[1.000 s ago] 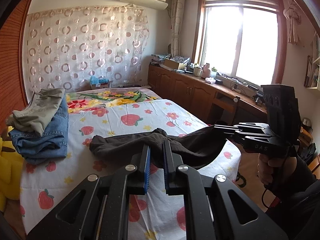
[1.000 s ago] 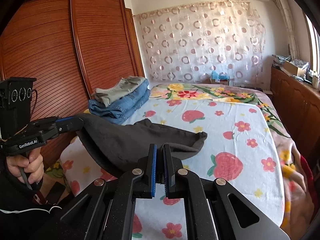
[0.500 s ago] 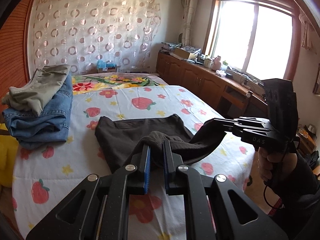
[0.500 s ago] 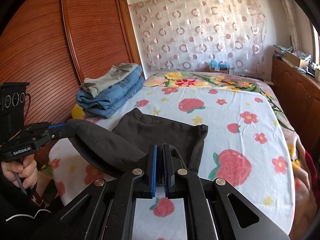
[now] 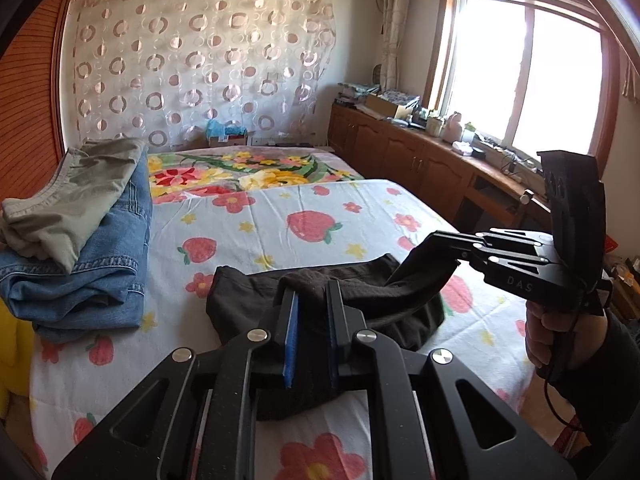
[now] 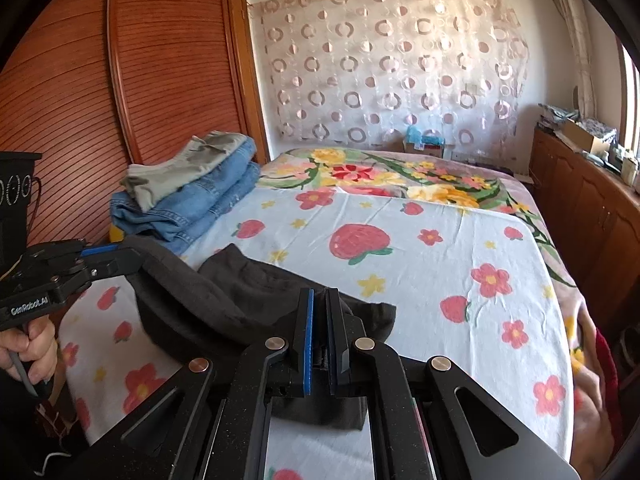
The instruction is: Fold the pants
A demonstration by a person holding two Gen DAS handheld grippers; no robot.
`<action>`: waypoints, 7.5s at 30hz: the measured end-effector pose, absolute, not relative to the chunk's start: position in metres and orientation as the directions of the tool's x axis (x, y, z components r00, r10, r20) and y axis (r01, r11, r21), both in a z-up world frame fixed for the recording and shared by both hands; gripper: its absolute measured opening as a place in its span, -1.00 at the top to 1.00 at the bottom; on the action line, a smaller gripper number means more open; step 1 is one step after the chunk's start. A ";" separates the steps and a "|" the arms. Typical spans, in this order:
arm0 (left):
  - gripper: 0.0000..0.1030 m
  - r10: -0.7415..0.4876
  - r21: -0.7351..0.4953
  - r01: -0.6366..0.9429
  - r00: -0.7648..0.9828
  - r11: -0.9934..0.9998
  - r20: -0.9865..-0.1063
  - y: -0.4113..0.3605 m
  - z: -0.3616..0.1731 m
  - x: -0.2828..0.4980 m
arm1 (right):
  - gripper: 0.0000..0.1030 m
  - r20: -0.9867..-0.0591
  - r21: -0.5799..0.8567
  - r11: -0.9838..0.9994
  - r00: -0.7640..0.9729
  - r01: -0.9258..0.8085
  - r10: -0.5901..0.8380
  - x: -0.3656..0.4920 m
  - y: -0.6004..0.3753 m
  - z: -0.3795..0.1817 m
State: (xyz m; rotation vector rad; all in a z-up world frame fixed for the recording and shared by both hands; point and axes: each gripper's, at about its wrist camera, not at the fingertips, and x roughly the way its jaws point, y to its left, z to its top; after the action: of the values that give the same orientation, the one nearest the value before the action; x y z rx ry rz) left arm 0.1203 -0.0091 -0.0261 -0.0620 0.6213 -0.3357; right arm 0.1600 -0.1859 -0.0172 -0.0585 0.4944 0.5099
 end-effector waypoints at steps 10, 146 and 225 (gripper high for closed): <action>0.71 -0.303 -0.148 0.270 0.737 0.951 -0.604 -0.008 -0.045 0.130 | 0.90 -0.520 0.088 0.884 0.736 -0.459 0.434 0.187 -0.174 -0.033; 0.24 -0.265 -0.110 0.271 0.643 0.956 -0.718 -0.001 -0.088 0.144 | 0.87 -0.594 0.096 0.883 0.685 -0.459 0.421 0.182 -0.192 -0.048; -0.11 -0.277 -0.176 0.221 0.616 0.959 -0.737 0.017 -0.103 0.165 | -0.05 -0.635 0.077 0.902 0.677 -0.424 0.373 0.162 -0.205 -0.062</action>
State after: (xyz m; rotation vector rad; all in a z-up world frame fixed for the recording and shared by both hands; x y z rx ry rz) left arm 0.1647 0.0175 -0.1027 -0.0698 0.8604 -0.2875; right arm 0.1622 -0.2047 -0.0621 -0.0782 0.6953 0.4481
